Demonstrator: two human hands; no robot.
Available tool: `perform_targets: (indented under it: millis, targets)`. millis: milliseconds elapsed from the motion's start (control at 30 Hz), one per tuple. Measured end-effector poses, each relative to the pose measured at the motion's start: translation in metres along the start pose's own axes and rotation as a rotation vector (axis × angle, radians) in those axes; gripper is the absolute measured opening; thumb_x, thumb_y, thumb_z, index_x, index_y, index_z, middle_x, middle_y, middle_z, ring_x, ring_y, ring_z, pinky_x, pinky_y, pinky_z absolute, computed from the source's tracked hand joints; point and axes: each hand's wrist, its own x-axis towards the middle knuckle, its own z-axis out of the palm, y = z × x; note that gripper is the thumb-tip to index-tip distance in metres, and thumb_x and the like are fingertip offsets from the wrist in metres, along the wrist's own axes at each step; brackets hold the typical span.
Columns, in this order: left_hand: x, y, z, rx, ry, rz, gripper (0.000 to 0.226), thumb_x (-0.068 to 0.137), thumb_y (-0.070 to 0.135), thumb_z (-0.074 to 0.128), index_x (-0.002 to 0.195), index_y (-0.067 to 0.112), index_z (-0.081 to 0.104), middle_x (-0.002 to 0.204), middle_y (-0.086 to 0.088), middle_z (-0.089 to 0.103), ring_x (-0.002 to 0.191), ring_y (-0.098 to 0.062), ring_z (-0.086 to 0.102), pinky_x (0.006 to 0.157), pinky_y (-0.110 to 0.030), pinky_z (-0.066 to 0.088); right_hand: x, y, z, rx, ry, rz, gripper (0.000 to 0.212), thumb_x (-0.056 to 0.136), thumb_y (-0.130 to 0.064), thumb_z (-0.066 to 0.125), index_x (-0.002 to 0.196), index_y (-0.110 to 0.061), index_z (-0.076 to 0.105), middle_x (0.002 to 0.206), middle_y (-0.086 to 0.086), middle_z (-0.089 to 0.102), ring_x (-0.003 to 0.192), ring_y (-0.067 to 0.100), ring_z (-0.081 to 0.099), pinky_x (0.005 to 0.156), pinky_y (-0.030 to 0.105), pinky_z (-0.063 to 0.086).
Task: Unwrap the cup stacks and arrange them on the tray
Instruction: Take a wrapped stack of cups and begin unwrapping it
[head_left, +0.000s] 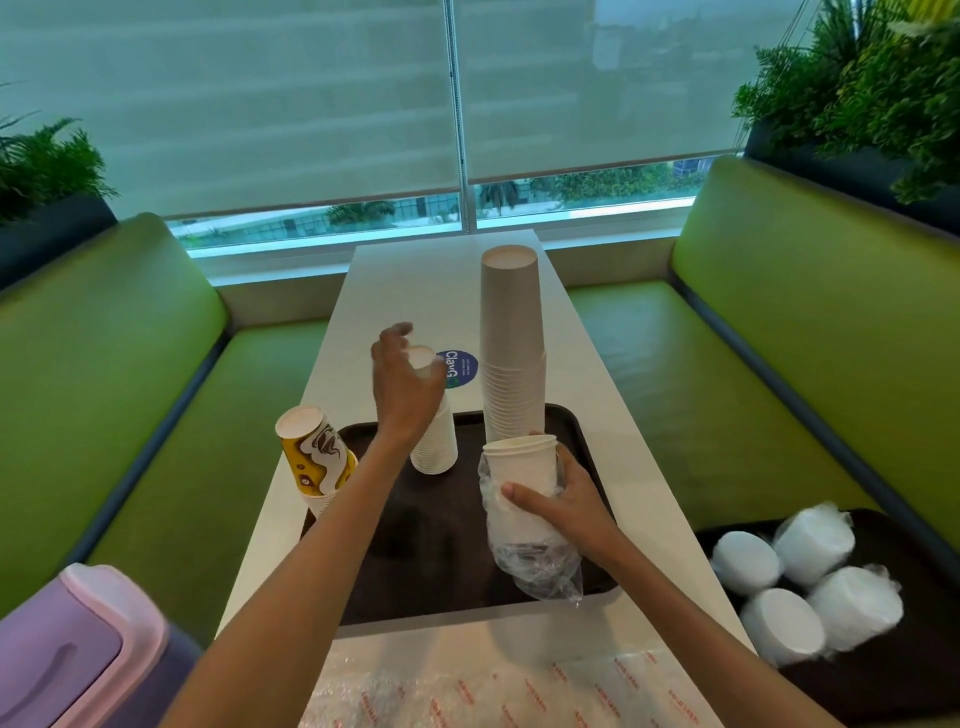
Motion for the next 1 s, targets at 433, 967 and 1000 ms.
perform_targets:
  millis: [433, 967, 1000]
  targets:
    - [-0.053, 0.028, -0.022, 0.233, -1.164, -0.093, 0.060, 0.086, 0.032, 0.068, 0.137, 0.015, 0.043, 0.133, -0.003, 0.051, 0.112, -0.014, 0.050, 0.086, -0.018, 0.043, -0.016, -0.011, 0.004, -0.146, -0.161, 0.003, 0.092, 0.048, -0.059, 0.081, 0.130, -0.028, 0.050, 0.117, -0.007, 0.065, 0.109, 0.013, 0.061, 0.096, 0.038, 0.052]
    - [-0.061, -0.008, -0.064, -0.301, -0.894, -0.480, 0.076, 0.060, 0.047, 0.077, 0.123, 0.024, 0.043, 0.116, -0.009, 0.061, 0.101, -0.023, 0.062, 0.090, -0.037, 0.053, -0.028, -0.028, -0.022, 0.153, 0.063, 0.025, 0.029, 0.075, -0.022, 0.076, 0.101, -0.010, 0.072, 0.100, 0.002, 0.071, 0.086, 0.003, 0.067, 0.068, 0.010, 0.049]
    - [-0.065, -0.012, -0.065, -0.304, -0.916, -0.514, 0.078, 0.055, 0.048, 0.077, 0.122, 0.025, 0.045, 0.114, -0.010, 0.062, 0.099, -0.022, 0.063, 0.089, -0.037, 0.053, -0.028, -0.028, -0.022, 0.169, 0.063, 0.027, 0.029, 0.074, -0.023, 0.076, 0.100, -0.011, 0.072, 0.099, 0.000, 0.072, 0.086, 0.004, 0.067, 0.068, 0.010, 0.050]
